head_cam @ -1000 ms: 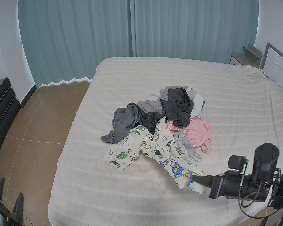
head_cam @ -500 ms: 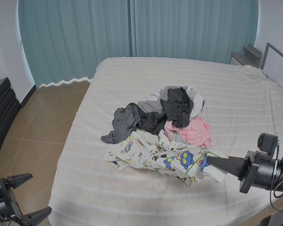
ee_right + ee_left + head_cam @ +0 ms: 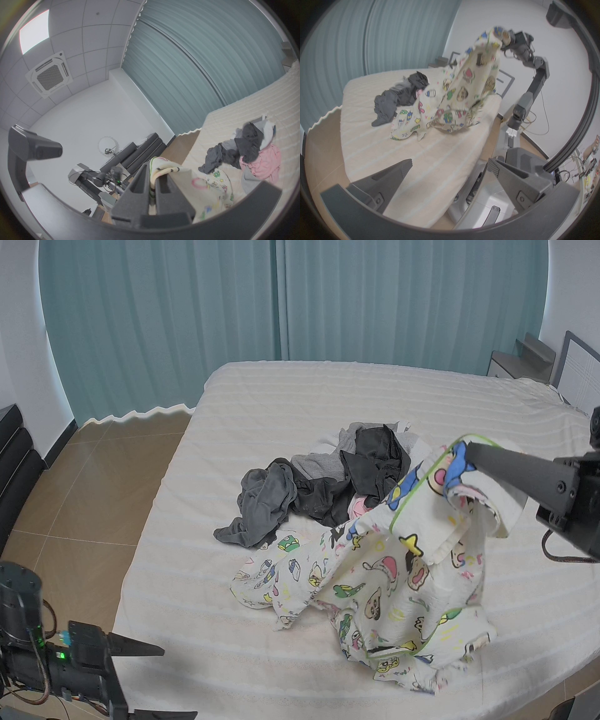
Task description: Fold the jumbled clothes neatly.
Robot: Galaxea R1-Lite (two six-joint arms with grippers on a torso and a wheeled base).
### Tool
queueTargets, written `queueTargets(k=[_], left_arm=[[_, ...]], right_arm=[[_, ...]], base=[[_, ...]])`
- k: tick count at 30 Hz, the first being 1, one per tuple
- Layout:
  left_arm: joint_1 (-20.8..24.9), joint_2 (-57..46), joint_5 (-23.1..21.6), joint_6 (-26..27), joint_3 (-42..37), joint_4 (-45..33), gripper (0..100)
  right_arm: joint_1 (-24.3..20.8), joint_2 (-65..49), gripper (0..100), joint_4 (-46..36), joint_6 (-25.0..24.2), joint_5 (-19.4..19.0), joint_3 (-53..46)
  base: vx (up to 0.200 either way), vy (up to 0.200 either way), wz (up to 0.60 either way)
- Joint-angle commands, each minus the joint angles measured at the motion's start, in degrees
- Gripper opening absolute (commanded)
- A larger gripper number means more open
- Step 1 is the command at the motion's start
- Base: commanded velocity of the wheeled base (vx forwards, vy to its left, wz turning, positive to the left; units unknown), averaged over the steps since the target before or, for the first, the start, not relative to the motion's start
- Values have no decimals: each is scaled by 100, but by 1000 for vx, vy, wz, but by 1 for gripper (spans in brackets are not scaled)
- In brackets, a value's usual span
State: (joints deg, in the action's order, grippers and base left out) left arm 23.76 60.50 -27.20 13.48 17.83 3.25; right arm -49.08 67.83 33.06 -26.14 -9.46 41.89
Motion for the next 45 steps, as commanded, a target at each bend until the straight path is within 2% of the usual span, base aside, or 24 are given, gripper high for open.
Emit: queueTargets(k=[1,5,13,14,18,22,24,26,30,33,40,41,45], left_arm=[[217,1570,48,401,1,457,100],[366,2247,48,453,18,1019,100],[797,3864,74,330,-17,3217,100],[806,3881,74,322,-17,3243,100],[1122,4374,136,-91,18,3964,100],[1175,4919,575,-258,27,4675,100],[1210,5288,707,-434,18,5317,100],[1333,5551,865,-751,18,5853,100],[1649,5982,1551,-1278,36,6574,100],[1816,6263,1762,-1603,36,7128,100],[1948,6764,2131,-1770,80,7743,100],[1983,6993,2386,-1823,168,7971,100],[2098,7467,2957,-1858,326,8472,100]], right_arm=[[-14,257,0,-54,12,-232,513],[-14,345,0,-45,12,-249,575],[-23,371,0,-54,12,-416,839],[-23,371,0,-54,12,-416,839],[-102,433,0,-45,12,-416,856],[-111,442,0,-45,12,-425,865],[-111,451,0,-28,12,-443,865],[-111,468,0,-28,12,-443,865],[-102,486,0,-10,12,-434,891],[-102,486,0,-10,12,-434,883],[-75,486,0,-10,3,-434,839],[-75,477,0,-1,-32,-434,821],[-75,459,0,-1,-41,-434,847]], base=[[0,0,0],[0,0,0],[0,0,0],[0,0,0],[0,0,0],[0,0,0],[0,0,0],[0,0,0],[0,0,0],[0,0,0],[0,0,0],[0,0,0],[0,0,0]])
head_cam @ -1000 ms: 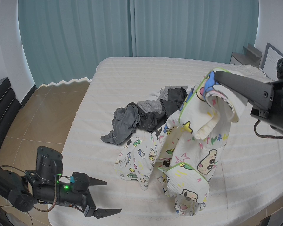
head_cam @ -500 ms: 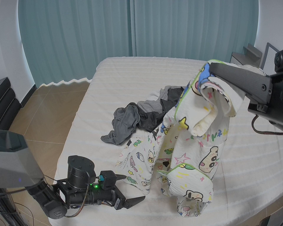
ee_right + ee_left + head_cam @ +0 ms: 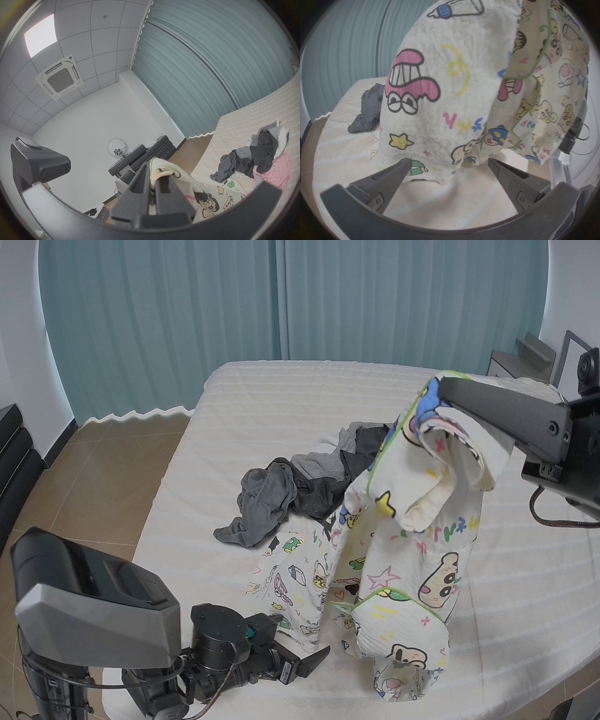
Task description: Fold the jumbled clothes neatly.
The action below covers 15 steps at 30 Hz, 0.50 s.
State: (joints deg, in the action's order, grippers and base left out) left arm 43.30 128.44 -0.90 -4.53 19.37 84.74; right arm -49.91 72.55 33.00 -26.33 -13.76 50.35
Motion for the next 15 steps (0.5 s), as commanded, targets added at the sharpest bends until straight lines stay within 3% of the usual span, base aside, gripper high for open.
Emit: queueTargets(k=[1,5,12,15], left_arm=[[187,788,495,-109,207,518,100],[311,893,837,-294,374,526,100],[434,1122,2068,-487,849,526,100],[495,1157,2384,-742,1104,526,100]], right_arm=[[-1,-21,0,5,-21,-4,-7],[7,-21,0,5,-21,-4,-16],[7,-48,0,5,-21,-4,-34],[7,-56,0,5,-21,-4,-43]], base=[[0,0,0],[0,0,0],[0,0,0],[0,0,0]])
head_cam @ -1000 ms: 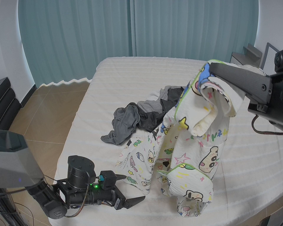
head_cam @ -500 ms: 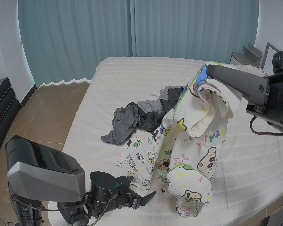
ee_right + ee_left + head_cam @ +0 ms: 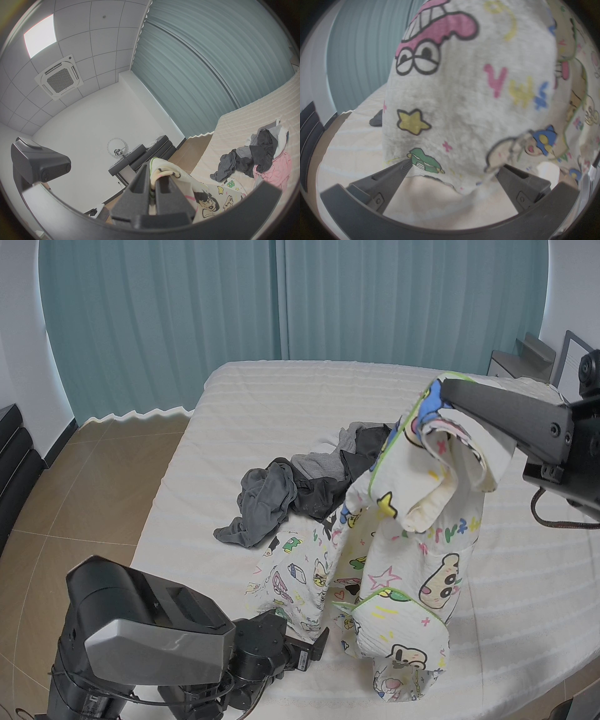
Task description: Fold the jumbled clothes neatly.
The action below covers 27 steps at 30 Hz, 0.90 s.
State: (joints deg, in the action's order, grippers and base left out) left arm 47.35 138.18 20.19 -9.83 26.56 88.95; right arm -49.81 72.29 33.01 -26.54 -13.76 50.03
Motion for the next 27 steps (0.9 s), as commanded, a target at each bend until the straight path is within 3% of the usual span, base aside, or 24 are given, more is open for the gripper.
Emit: queueTargets(k=[1,5,8,18,27], left_arm=[[90,183,275,-213,385,105,100],[161,227,345,-362,648,105,100],[266,438,820,-371,859,105,100],[275,816,1611,-503,1431,105,100],[240,851,1734,-520,1448,105,100]], right_arm=[[-2,-31,0,3,0,-4,-11],[-2,-48,0,3,0,-4,-20],[15,-66,0,3,0,-4,-20],[33,-110,0,3,-9,-4,-28],[68,-110,0,3,-9,-4,-81]], base=[[0,0,0],[0,0,0],[0,0,0],[0,0,0],[0,0,0]])
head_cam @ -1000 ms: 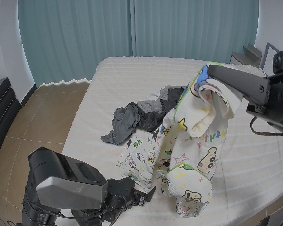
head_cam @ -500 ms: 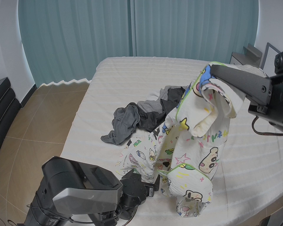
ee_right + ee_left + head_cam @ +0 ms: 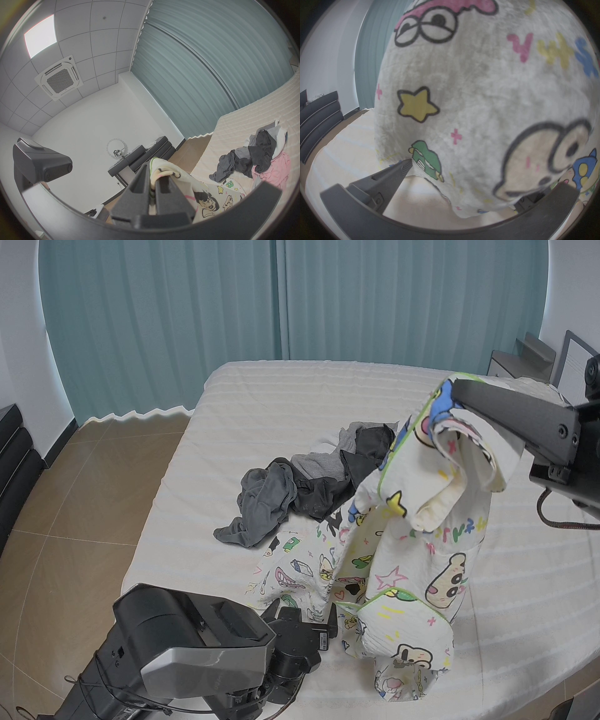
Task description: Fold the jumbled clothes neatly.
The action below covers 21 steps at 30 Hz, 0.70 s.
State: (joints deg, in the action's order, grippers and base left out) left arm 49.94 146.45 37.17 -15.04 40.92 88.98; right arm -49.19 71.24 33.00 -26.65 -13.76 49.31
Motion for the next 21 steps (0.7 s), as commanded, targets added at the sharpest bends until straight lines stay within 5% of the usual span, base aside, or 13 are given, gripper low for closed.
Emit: queueTargets(k=[1,2,12,21], left_arm=[[-29,33,98,1,12,102,100],[-37,33,133,10,12,102,0],[-310,-222,282,45,-348,102,0],[-767,-2067,124,-25,-1948,102,0]], right_arm=[[6,-5,0,5,2,-4,-9],[6,-5,0,5,2,-4,-9],[226,-119,0,5,2,-12,-229],[946,-620,0,-30,11,-12,-695]], base=[[0,0,0],[0,0,0],[0,0,0],[0,0,0]])
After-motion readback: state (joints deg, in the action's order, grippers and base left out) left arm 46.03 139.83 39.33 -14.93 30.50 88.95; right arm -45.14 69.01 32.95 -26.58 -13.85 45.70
